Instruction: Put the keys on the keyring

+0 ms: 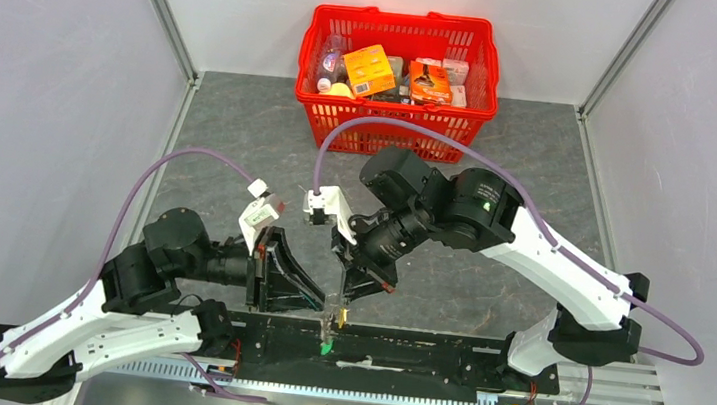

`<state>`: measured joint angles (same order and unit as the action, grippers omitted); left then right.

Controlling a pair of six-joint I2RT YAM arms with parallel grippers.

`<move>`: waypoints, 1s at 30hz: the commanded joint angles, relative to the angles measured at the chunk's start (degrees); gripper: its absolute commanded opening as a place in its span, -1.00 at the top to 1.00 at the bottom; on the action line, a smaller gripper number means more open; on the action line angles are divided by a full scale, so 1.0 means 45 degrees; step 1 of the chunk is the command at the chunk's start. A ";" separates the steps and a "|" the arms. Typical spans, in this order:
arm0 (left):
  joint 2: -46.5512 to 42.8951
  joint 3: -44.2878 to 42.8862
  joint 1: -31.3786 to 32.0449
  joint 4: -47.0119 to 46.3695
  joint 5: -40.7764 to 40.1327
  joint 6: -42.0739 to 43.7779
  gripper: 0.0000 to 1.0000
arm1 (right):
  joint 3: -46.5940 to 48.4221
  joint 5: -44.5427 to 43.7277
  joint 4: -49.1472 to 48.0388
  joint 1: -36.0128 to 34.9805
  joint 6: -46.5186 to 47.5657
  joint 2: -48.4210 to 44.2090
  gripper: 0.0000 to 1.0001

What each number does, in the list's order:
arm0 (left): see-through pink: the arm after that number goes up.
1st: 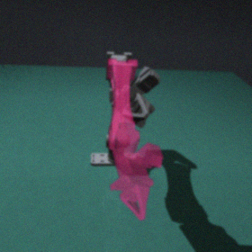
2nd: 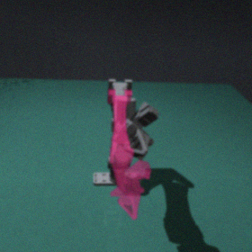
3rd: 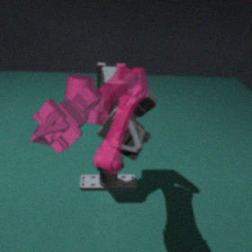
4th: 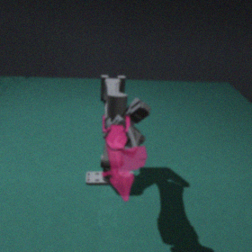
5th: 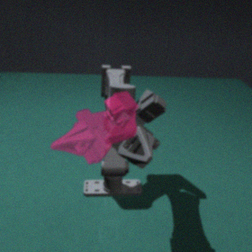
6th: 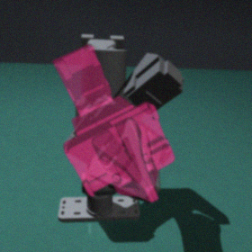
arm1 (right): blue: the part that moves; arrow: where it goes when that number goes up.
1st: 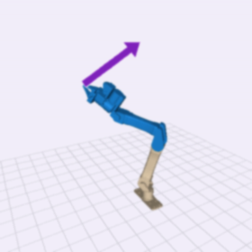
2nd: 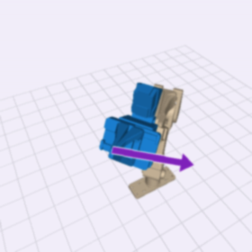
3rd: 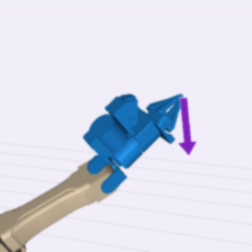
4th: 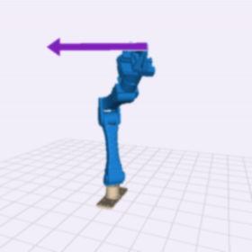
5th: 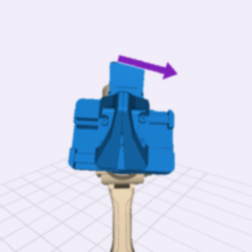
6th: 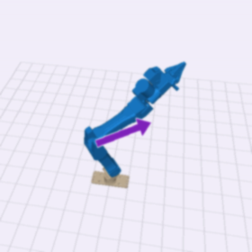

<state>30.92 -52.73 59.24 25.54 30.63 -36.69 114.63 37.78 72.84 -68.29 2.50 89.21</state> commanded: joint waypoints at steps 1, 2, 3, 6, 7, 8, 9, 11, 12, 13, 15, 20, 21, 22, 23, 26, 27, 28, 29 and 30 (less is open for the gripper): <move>-0.0092 -0.0040 0.0018 -0.0807 0.0341 0.0337 0.34 | 0.0035 0.0564 -0.0940 -0.0020 -0.0243 0.0116 1.00; -0.0108 -0.0040 0.0018 -0.0835 0.0333 0.0356 0.33 | -0.0012 0.0602 -0.1004 -0.0017 -0.0261 0.0122 1.00; -0.0112 -0.0021 0.0003 -0.0851 0.0303 0.0363 0.32 | -0.0074 0.0651 -0.1027 -0.0019 -0.0281 0.0122 1.00; -0.0117 -0.0001 0.0006 -0.0851 0.0206 0.0427 0.30 | -0.0213 0.0787 -0.1227 -0.0019 -0.0331 0.0106 1.00; -0.0127 -0.0001 0.0005 -0.0851 0.0205 0.0456 0.30 | -0.0243 0.0883 -0.1273 -0.0010 -0.0358 0.0127 1.00; -0.0130 0.0009 0.0018 -0.0850 0.0177 0.0476 0.30 | -0.0275 0.0935 -0.1316 -0.0019 -0.0351 0.0117 1.00; -0.0148 0.0018 0.0018 -0.0851 0.0148 0.0495 0.30 | -0.0314 0.0955 -0.1350 -0.0011 -0.0361 0.0134 1.00; -0.0146 0.0003 0.0001 -0.0868 0.0146 0.0491 0.29 | -0.0370 0.0999 -0.1415 -0.0013 -0.0395 0.0156 1.00; -0.0120 0.0005 0.0008 -0.0871 0.0146 0.0513 0.29 | -0.0375 0.0999 -0.1465 -0.0019 -0.0414 0.0156 1.00; -0.0132 0.0020 0.0012 -0.0871 0.0146 0.0513 0.29 | -0.0394 0.1018 -0.1525 -0.0017 -0.0432 0.0181 1.00; -0.0095 0.0019 0.0014 -0.0881 0.0165 0.0500 0.29 | -0.0376 0.1019 -0.1674 -0.0014 -0.0506 0.0177 1.00; -0.0064 0.0072 0.0008 -0.0871 0.0210 0.0476 0.33 | -0.0220 0.1161 -0.1752 -0.0018 -0.0534 0.0251 1.00; -0.0073 0.0077 0.0003 -0.0871 0.0208 0.0472 0.37 | -0.0200 0.1193 -0.1742 -0.0029 -0.0537 0.0246 1.00; -0.0082 0.0093 0.0018 -0.0871 0.0202 0.0475 0.42 | -0.0181 0.1196 -0.1750 -0.0034 -0.0537 0.0243 1.00; -0.0074 0.0097 0.0013 -0.0871 0.0205 0.0477 0.47 | -0.0183 0.1194 -0.1752 -0.0020 -0.0537 0.0231 1.00; -0.0039 0.0116 0.0013 -0.0881 0.0220 0.0465 0.58 | -0.0198 0.1268 -0.1748 -0.0030 -0.0517 0.0224 1.00; -0.0020 0.0131 0.0005 -0.0895 0.0224 0.0467 0.62 | -0.0200 0.1272 -0.1736 -0.0025 -0.0513 0.0233 1.00; 0.0013 0.0136 0.0017 -0.0898 0.0231 0.0477 0.63 | -0.0214 0.1291 -0.1750 -0.0031 -0.0503 0.0224 1.00; 0.0029 0.0133 0.0011 -0.0910 0.0224 0.0491 0.64 | -0.0229 0.1292 -0.1737 -0.0039 -0.0481 0.0228 1.00; 0.0034 0.0136 0.0000 -0.0900 0.0224 0.0495 0.65 | -0.0238 0.1311 -0.1734 -0.0038 -0.0471 0.0246 1.00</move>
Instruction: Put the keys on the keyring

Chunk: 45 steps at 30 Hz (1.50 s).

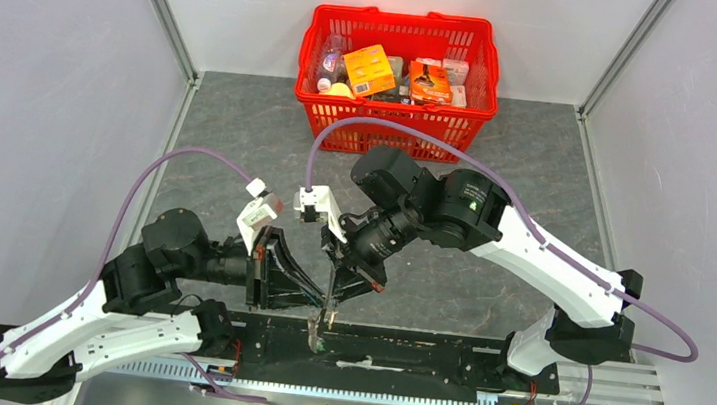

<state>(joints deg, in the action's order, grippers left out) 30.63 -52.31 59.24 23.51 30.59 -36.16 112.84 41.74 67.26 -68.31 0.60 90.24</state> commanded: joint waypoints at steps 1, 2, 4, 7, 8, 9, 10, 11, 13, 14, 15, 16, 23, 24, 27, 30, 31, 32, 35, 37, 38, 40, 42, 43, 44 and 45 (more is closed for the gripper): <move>0.0112 0.0028 0.0003 -0.0458 0.0216 0.0396 0.65 | 0.0157 0.0453 -0.0490 -0.0028 -0.0019 0.0024 1.00; 0.0107 0.0029 0.0012 -0.0458 0.0214 0.0389 0.66 | 0.0160 0.0471 -0.0463 -0.0024 -0.0007 0.0010 1.00; 0.0145 0.0004 0.0017 -0.0458 0.0215 0.0426 0.74 | 0.0160 0.0490 -0.0452 -0.0044 0.0068 0.0013 1.00; 0.0167 0.0004 0.0018 -0.0458 0.0175 0.0496 0.95 | 0.0121 0.0515 -0.0399 -0.0063 0.0154 0.0008 1.00; 0.0170 0.0014 0.0018 -0.0458 0.0158 0.0525 0.96 | 0.0077 0.0501 -0.0361 -0.0087 0.0197 -0.0012 1.00; 0.0151 0.0034 0.0014 -0.0458 0.0128 0.0552 0.96 | 0.0053 0.0510 -0.0341 -0.0100 0.0229 -0.0016 1.00; 0.0120 0.0070 0.0012 -0.0519 0.0063 0.0555 0.96 | -0.0008 0.0520 -0.0334 -0.0112 0.0265 -0.0065 1.00; 0.0030 0.0098 0.0004 -0.0588 0.0030 0.0565 0.95 | -0.0085 0.0520 -0.0343 -0.0129 0.0304 -0.0105 1.00; -0.0146 0.0155 0.0006 -0.0681 -0.0177 0.0605 0.96 | -0.0179 0.0511 -0.0372 -0.0131 0.0354 -0.0226 1.00; -0.0275 0.0193 0.0015 -0.0753 -0.0266 0.0659 0.96 | -0.0225 0.0510 -0.0421 -0.0128 0.0345 -0.0275 0.99; -0.0407 0.0228 0.0006 -0.0867 -0.0408 0.0727 0.96 | -0.0311 0.0482 -0.0611 -0.0129 0.0285 -0.0400 0.87; -0.0608 0.0318 0.0016 -0.1040 -0.0546 0.0729 0.96 | -0.0407 0.0453 -0.0860 -0.0121 0.0160 -0.0504 0.75; -0.2079 0.0846 0.0010 -0.2450 -0.1207 0.0769 0.95 | -0.1240 -0.0504 -0.2969 -0.0130 -0.1106 -0.1679 -0.04; -0.2281 0.0942 0.0010 -0.2742 -0.1283 0.0753 0.96 | -0.1305 -0.0736 -0.3172 -0.0129 -0.1241 -0.1854 -0.09; -0.2803 0.1216 0.0013 -0.3527 -0.1220 0.0649 0.96 | -0.1592 -0.1189 -0.4120 -0.0126 -0.1557 -0.2374 -0.12; -0.3155 0.1528 0.0017 -0.4364 -0.1104 0.0470 0.95 | -0.1654 -0.1714 -0.4801 -0.0127 -0.1679 -0.2534 -0.09; -0.3271 0.1616 0.0014 -0.4618 -0.1076 0.0390 0.95 | -0.1655 -0.1740 -0.4985 -0.0131 -0.1679 -0.2526 -0.08; -0.3361 0.1756 0.0014 -0.4925 -0.1037 0.0316 0.95 | -0.1736 -0.1691 -0.5285 -0.0132 -0.1682 -0.2549 -0.08; -0.3654 0.2109 0.0013 -0.5848 -0.1111 0.0076 0.96 | -0.2043 -0.1205 -0.6296 -0.0122 -0.1810 -0.2578 -0.05; -0.3826 0.2253 0.0011 -0.6122 -0.1367 0.0021 0.96 | -0.1996 -0.0925 -0.6594 -0.0122 -0.1908 -0.2423 -0.01; -0.3892 0.2348 0.0005 -0.6287 -0.1465 -0.0020 0.95 | -0.1946 -0.0810 -0.6636 -0.0126 -0.1919 -0.2343 0.01; -0.3990 0.2534 0.0006 -0.6671 -0.1721 -0.0161 0.96 | -0.1872 -0.0650 -0.6732 -0.0161 -0.1969 -0.2168 0.05; -0.4014 0.2666 0.0004 -0.6885 -0.1934 -0.0206 0.96 | -0.1886 -0.0569 -0.6829 -0.0190 -0.2018 -0.2086 0.06; -0.4030 0.2716 0.0001 -0.6967 -0.2102 -0.0206 0.95 | -0.1919 -0.0530 -0.6887 -0.0208 -0.2027 -0.2064 0.08; -0.4047 0.2783 0.0017 -0.7059 -0.2207 -0.0225 0.96 | -0.1940 -0.0535 -0.6918 -0.0229 -0.2027 -0.2054 0.08; -0.4071 0.2859 0.0011 -0.7179 -0.2302 -0.0245 0.96 | -0.1964 -0.0543 -0.6973 -0.0256 -0.2034 -0.2062 0.09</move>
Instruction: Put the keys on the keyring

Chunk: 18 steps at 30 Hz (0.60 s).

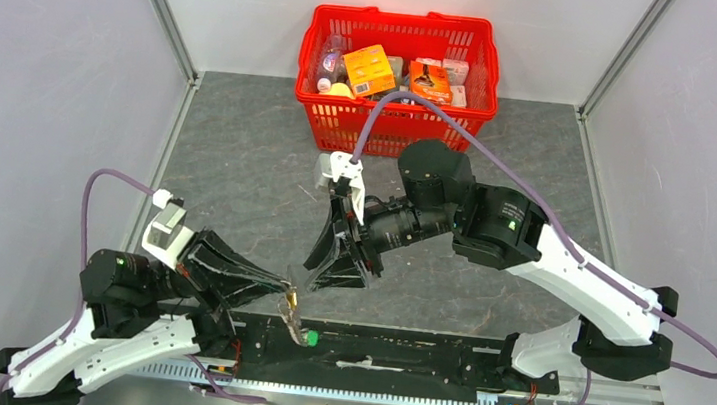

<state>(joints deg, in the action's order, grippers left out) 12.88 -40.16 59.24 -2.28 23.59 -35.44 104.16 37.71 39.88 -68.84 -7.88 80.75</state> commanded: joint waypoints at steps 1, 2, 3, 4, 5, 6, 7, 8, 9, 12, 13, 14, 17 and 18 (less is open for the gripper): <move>-0.0147 0.0207 0.0012 -0.1527 -0.0905 -0.0415 0.95 | -0.0059 0.0336 -0.0939 -0.0184 -0.0167 0.0027 0.10; -0.0168 0.0265 0.0013 -0.1601 -0.0995 -0.0437 0.95 | -0.0080 0.0304 -0.0989 -0.0210 -0.0166 0.0029 0.10; -0.0185 0.0337 0.0005 -0.1720 -0.1075 -0.0435 0.96 | -0.0098 0.0273 -0.1043 -0.0243 -0.0201 0.0026 0.12; -0.0187 0.0393 0.0014 -0.1813 -0.1166 -0.0472 0.95 | -0.0098 0.0254 -0.1096 -0.0276 -0.0204 0.0034 0.13; -0.0183 0.0442 0.0009 -0.1897 -0.1225 -0.0483 0.96 | -0.0097 0.0257 -0.1125 -0.0302 -0.0218 0.0034 0.13; -0.0187 0.0482 0.0018 -0.1936 -0.1282 -0.0493 0.95 | -0.0095 0.0223 -0.1129 -0.0337 -0.0211 0.0043 0.15; -0.0206 0.0533 0.0017 -0.1982 -0.1363 -0.0503 0.96 | -0.0094 0.0213 -0.1147 -0.0356 -0.0204 0.0044 0.17; -0.0222 0.0561 0.0018 -0.2033 -0.1429 -0.0522 0.96 | -0.0081 0.0213 -0.1147 -0.0361 -0.0203 0.0059 0.20; -0.0245 0.0597 0.0013 -0.2080 -0.1480 -0.0523 0.95 | -0.0070 0.0198 -0.1148 -0.0383 -0.0208 0.0082 0.21; -0.0275 0.0648 0.0016 -0.2201 -0.1542 -0.0542 0.95 | -0.0136 0.0099 -0.1127 -0.0424 -0.0178 0.0068 0.26; -0.0266 0.0643 0.0017 -0.2234 -0.1571 -0.0552 0.96 | -0.0169 0.0079 -0.1126 -0.0423 -0.0178 0.0054 0.28; -0.0266 0.0660 0.0013 -0.2293 -0.1580 -0.0571 0.95 | -0.0215 0.0040 -0.1110 -0.0444 -0.0161 0.0044 0.30; -0.0246 0.0680 0.0003 -0.2475 -0.1591 -0.0619 0.95 | -0.0270 -0.0191 -0.1050 -0.0471 -0.0098 0.0048 0.34; -0.0231 0.0683 0.0006 -0.2527 -0.1574 -0.0639 0.95 | -0.0256 -0.0211 -0.1031 -0.0502 -0.0085 0.0054 0.35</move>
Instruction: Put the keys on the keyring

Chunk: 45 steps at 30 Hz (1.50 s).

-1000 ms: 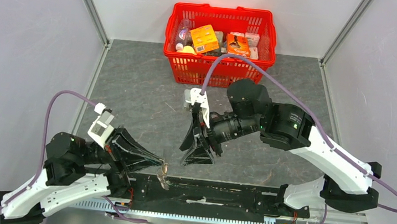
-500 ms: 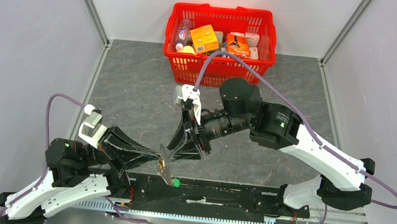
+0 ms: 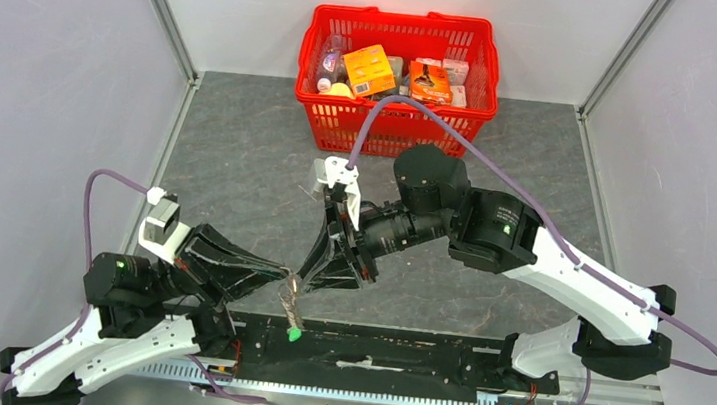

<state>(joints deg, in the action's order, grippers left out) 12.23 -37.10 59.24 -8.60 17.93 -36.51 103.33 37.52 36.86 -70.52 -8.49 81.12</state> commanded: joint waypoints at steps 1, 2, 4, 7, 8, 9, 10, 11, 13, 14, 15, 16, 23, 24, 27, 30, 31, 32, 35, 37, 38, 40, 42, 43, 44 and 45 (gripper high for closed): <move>-0.0063 -0.0017 0.0011 -0.1165 -0.0299 -0.0402 0.95 | -0.0053 -0.0206 -0.0360 -0.0146 0.0052 -0.0015 0.36; -0.0037 -0.0019 0.0018 -0.1184 -0.0299 -0.0402 0.95 | -0.0033 -0.0246 -0.0359 -0.0149 0.0080 -0.0007 0.38; -0.0041 -0.0012 0.0018 -0.1265 -0.0291 -0.0421 0.96 | 0.0006 -0.0308 -0.0340 -0.0187 0.0075 0.0000 0.41; -0.0022 0.0017 0.0011 -0.1355 -0.0273 -0.0460 0.96 | 0.0094 -0.0564 -0.0358 -0.0226 0.0109 0.0025 0.41; -0.0022 0.0026 0.0003 -0.1380 -0.0274 -0.0479 0.95 | 0.0148 -0.0652 -0.0360 -0.0227 0.0095 0.0049 0.42; -0.0022 0.0051 0.0013 -0.1398 -0.0274 -0.0480 0.96 | 0.0177 -0.0691 -0.0378 -0.0245 0.0074 0.0060 0.42; -0.0022 0.0076 0.0012 -0.1423 -0.0274 -0.0499 0.95 | 0.0202 -0.0737 -0.0435 -0.0265 0.0061 0.0076 0.42; -0.0037 0.0094 0.0017 -0.1441 -0.0274 -0.0518 0.95 | 0.0236 -0.0800 -0.0461 -0.0281 0.0037 0.0081 0.43; -0.0042 0.0119 0.0005 -0.1482 -0.0269 -0.0538 0.95 | 0.0279 -0.0967 -0.0496 -0.0314 0.0051 0.0085 0.45; -0.0037 0.0118 0.0018 -0.1479 -0.0274 -0.0539 0.96 | 0.0280 -0.1007 -0.0532 -0.0305 0.0050 0.0085 0.45; -0.0042 0.0115 0.0010 -0.1477 -0.0274 -0.0539 0.96 | 0.0280 -0.1049 -0.0583 -0.0320 0.0044 0.0062 0.45; -0.0042 0.0117 0.0009 -0.1469 -0.0274 -0.0558 0.96 | 0.0262 -0.1086 -0.0656 -0.0325 0.0048 0.0049 0.46; -0.0061 0.0168 0.0007 -0.1517 -0.0274 -0.0617 0.96 | 0.0320 -0.1111 -0.0770 -0.0364 0.0060 0.0040 0.47; -0.0080 0.0176 0.0017 -0.1507 -0.0284 -0.0617 0.95 | 0.0329 -0.1111 -0.0770 -0.0364 0.0051 0.0050 0.49; -0.0120 0.0214 0.0016 -0.1518 -0.0323 -0.0617 0.95 | 0.0319 -0.1091 -0.0772 -0.0391 0.0091 0.0086 0.59; -0.0117 0.0211 0.0007 -0.1511 -0.0333 -0.0636 0.96 | 0.0324 -0.1071 -0.0770 -0.0417 0.0091 0.0078 0.68; -0.0096 0.0217 0.0016 -0.1507 -0.0333 -0.0639 0.96 | 0.0334 -0.1067 -0.0770 -0.0421 0.0112 0.0078 0.74; -0.0100 0.0202 0.0005 -0.1519 -0.0333 -0.0634 0.96 | 0.0344 -0.1035 -0.0770 -0.0439 0.0126 0.0097 0.81; -0.0062 0.0249 0.0012 -0.1598 -0.0352 -0.0639 0.95 | 0.0311 -0.1006 -0.0808 -0.0461 0.0138 0.0125 1.00; -0.0024 0.0275 0.0017 -0.1711 -0.0371 -0.0666 0.96 | 0.0229 -0.0903 -0.0931 -0.0497 0.0083 0.0152 1.00; -0.0003 0.0312 0.0018 -0.1787 -0.0387 -0.0671 0.96 | 0.0186 -0.0860 -0.0962 -0.0519 0.0078 0.0171 1.00; 0.0014 0.0397 0.0018 -0.2037 -0.0409 -0.0700 0.95 | 0.0034 -0.0786 -0.1112 -0.0542 0.0001 0.0186 1.00; 0.0017 0.0450 0.0000 -0.2232 -0.0449 -0.0700 0.96 | -0.0172 -0.0685 -0.1364 -0.0549 -0.0136 0.0162 1.00; 0.0017 0.0497 0.0017 -0.2361 -0.0440 -0.0731 0.96 | -0.0258 -0.0661 -0.1451 -0.0549 -0.0172 0.0160 1.00; 0.0036 0.0520 0.0018 -0.2491 -0.0436 -0.0751 0.96 | -0.0376 -0.0644 -0.1568 -0.0558 -0.0205 0.0140 1.00; 0.0060 0.0549 0.0007 -0.2666 -0.0368 -0.0803 0.96 | -0.0505 -0.0624 -0.1723 -0.0558 -0.0252 0.0127 1.00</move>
<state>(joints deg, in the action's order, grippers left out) 12.21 -35.16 59.24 -15.22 17.37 -38.35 102.63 33.71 33.95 -72.29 -8.60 81.49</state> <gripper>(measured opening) 0.022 0.007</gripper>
